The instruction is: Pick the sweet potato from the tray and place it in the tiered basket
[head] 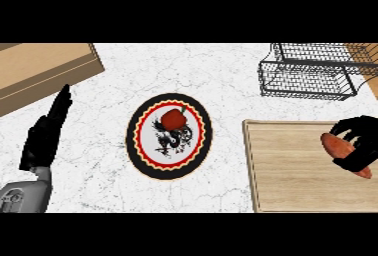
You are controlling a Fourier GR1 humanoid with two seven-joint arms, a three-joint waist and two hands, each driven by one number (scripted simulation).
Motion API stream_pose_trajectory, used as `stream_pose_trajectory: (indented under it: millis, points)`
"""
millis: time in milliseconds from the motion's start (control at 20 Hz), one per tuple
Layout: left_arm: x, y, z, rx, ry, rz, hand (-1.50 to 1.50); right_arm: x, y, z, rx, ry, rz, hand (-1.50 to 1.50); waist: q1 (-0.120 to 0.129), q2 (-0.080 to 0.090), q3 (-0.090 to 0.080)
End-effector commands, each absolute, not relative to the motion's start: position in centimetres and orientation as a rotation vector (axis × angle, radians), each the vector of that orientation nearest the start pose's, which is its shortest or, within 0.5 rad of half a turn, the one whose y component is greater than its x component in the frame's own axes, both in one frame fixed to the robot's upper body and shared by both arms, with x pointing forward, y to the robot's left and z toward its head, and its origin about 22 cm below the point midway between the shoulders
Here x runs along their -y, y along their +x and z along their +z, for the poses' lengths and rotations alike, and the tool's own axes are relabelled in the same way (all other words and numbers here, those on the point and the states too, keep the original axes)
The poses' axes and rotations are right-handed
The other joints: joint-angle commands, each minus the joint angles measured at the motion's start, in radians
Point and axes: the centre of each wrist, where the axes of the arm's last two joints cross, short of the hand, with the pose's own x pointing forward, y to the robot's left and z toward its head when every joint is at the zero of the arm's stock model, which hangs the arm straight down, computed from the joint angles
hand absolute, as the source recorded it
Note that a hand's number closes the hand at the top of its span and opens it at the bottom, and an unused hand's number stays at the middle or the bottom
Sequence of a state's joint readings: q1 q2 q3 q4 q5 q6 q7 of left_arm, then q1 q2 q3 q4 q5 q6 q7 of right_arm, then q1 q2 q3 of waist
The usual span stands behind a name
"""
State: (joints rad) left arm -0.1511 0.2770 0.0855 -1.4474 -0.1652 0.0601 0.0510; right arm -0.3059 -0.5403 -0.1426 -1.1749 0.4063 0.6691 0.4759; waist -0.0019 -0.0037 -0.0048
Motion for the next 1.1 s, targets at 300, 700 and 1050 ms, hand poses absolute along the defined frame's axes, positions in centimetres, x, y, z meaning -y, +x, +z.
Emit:
stream_pose_trajectory:
  millis: [300,700,1050]
  points:
    - [-28.6,28.4,3.4,1.547,0.414,-0.256,0.00,19.9,32.8,11.0,1.121,-0.560,0.836,1.50,0.044,-0.007,0.002]
    - [-29.7,29.1,3.5,1.537,0.445,-0.250,0.00,8.8,31.0,17.3,1.540,-0.835,0.557,1.50,0.019,0.001,0.003]
    - [-30.5,28.2,2.8,1.533,0.447,-0.222,0.00,6.7,31.1,21.5,1.615,-1.043,0.433,1.50,0.008,0.003,0.004]
